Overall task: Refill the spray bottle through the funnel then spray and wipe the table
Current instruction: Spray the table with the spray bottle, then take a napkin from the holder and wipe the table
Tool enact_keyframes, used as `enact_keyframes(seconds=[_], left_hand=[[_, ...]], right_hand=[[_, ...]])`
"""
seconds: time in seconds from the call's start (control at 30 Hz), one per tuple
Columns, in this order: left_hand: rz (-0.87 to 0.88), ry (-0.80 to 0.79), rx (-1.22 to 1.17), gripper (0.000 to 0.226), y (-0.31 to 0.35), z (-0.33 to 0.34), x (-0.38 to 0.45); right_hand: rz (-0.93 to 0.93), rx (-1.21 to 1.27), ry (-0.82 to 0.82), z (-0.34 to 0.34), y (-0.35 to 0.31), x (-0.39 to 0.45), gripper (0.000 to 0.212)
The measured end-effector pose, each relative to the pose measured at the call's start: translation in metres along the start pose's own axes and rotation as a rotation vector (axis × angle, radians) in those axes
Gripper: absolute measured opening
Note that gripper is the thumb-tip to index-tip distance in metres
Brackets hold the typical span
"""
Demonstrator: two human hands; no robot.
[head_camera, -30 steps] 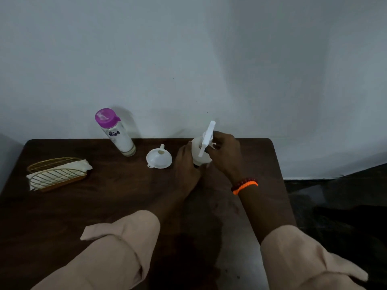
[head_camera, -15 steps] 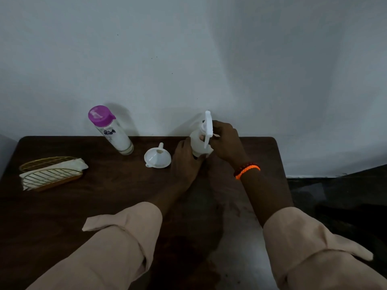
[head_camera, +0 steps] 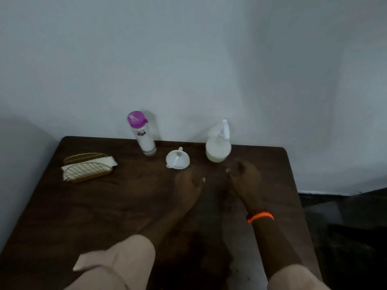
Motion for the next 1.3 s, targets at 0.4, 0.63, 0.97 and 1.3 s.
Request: enact_keyframes(seconds=[0.4,0.63,0.97,1.3], left_hand=[[-0.414,0.205,0.094,0.013,-0.181,-0.18,-0.102],[-0.503,0.269,0.085,0.019,-0.259,-0.264,-0.076],[-0.379,0.367,0.019,0.027,-0.308,-0.318,0.025],[-0.307,0.321,0.033,0.027,-0.321,-0.316,0.047]], right_hand=[[0.056,0.148,-0.416,0.158,-0.068,-0.134,0.011],[-0.105,0.065,-0.518,0.228,-0.164,-0.118,0.005],[-0.235,0.053,-0.497,0.301,-0.238,-0.063,0.016],[-0.405,-0.05,-0.57,0.35,-0.267,-0.042,0.03]])
Point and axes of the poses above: each hand's wrist, its own x-axis towards the middle knuckle, its own z-axis out of the palm, y = z × x, the point moved 10 cm from there along x, towards the middle knuckle, and after that the axes turned 3 degrees about y, right-handed, at the moved point
